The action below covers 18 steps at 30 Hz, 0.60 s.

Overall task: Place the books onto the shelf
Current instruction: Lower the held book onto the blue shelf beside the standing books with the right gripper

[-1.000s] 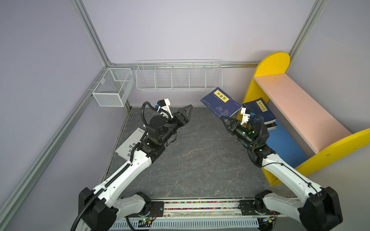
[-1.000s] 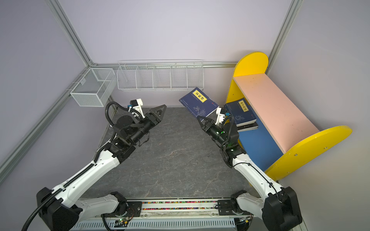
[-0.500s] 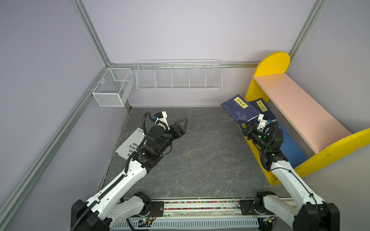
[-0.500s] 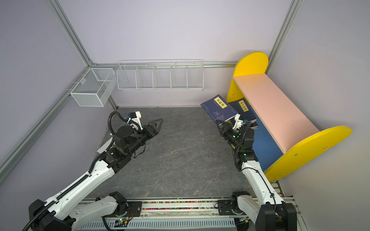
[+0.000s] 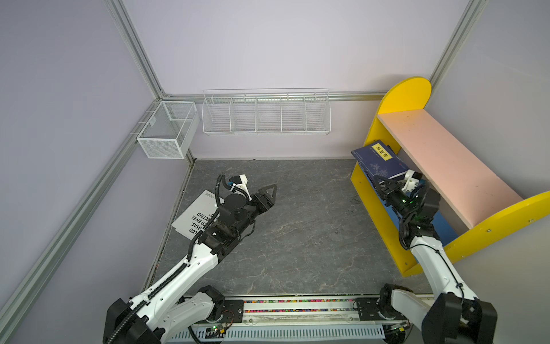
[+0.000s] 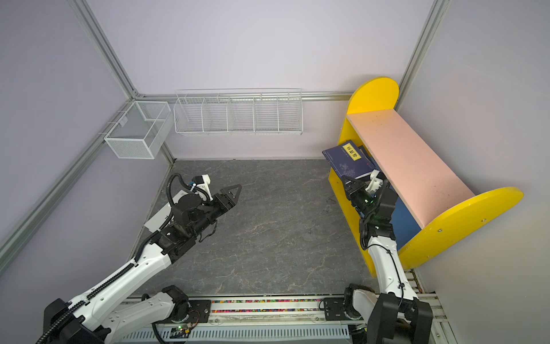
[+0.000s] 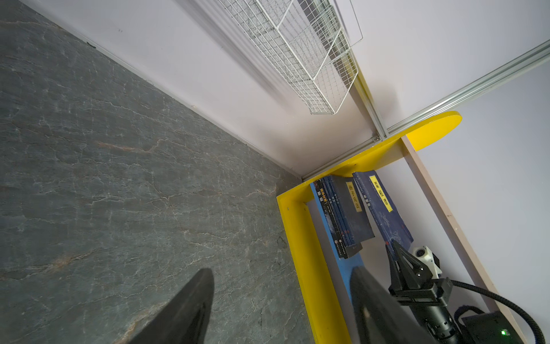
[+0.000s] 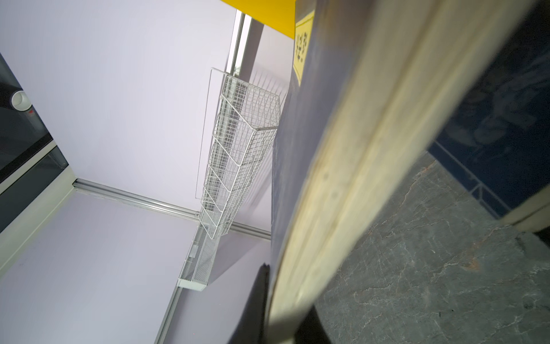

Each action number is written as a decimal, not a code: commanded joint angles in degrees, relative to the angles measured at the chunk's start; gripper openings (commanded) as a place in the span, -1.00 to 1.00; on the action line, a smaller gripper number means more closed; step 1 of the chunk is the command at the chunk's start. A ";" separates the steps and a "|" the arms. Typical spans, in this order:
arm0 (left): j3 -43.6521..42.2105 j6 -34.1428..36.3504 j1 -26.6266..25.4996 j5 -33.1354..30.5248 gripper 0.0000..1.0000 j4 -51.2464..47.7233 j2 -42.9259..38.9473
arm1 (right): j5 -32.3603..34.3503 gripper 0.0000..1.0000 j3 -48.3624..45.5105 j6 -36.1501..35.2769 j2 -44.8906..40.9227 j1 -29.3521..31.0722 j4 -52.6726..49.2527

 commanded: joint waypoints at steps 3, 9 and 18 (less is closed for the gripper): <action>-0.35 -0.81 -0.01 -1.62 0.46 0.31 -0.29 | 1.81 -0.88 5.11 -2.64 2.26 -2.34 -1.44; -0.71 -1.08 0.13 -2.01 0.47 0.36 0.20 | 5.30 -0.88 8.09 -5.78 5.28 -2.88 -5.83; -1.01 -1.77 0.43 -1.84 0.48 0.94 1.17 | 9.25 -0.88 8.08 -6.10 8.53 -2.93 -3.33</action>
